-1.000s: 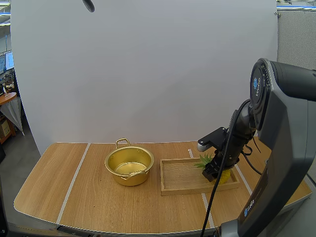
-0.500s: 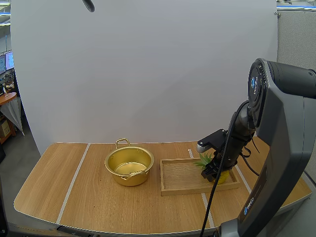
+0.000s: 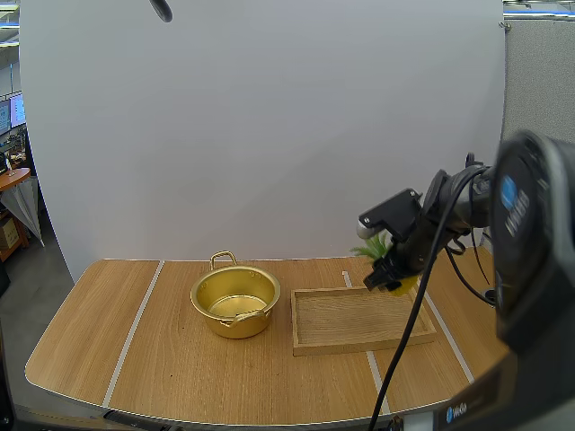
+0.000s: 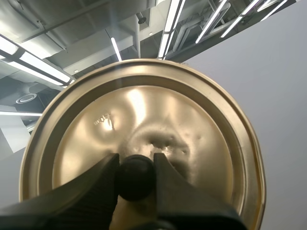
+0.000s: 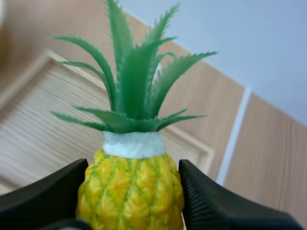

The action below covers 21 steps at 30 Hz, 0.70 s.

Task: Open the pot, put the pineapple inside, and close it

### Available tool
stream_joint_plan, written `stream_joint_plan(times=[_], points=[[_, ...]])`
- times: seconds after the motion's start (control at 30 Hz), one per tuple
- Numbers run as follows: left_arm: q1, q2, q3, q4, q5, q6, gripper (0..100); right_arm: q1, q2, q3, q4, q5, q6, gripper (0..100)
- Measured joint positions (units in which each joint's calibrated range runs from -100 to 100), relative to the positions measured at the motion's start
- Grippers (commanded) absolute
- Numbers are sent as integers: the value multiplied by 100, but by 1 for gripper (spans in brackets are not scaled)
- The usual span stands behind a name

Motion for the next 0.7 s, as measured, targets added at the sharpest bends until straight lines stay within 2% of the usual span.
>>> stream_joint_plan(times=[0.17, 0.33, 0.47, 0.6, 0.67, 0.7], points=[[0, 0, 0, 0, 0, 0, 0, 508, -570, 0, 282, 241, 0, 0], [0, 0, 0, 0, 0, 0, 0, 778, -695, 0, 395, 241, 47, 0], [0, 0, 0, 0, 0, 0, 0, 1358, -737, -79, 432, 284, 438, 0], [0, 0, 0, 0, 0, 0, 0, 1674, -737, -237, 457, 325, 609, 0], [0, 0, 0, 0, 0, 0, 0, 2077, -659, -551, 401, 409, 1039, 0], [0, 0, 0, 0, 0, 0, 0, 2150, -562, -635, 375, 409, 1151, 0]])
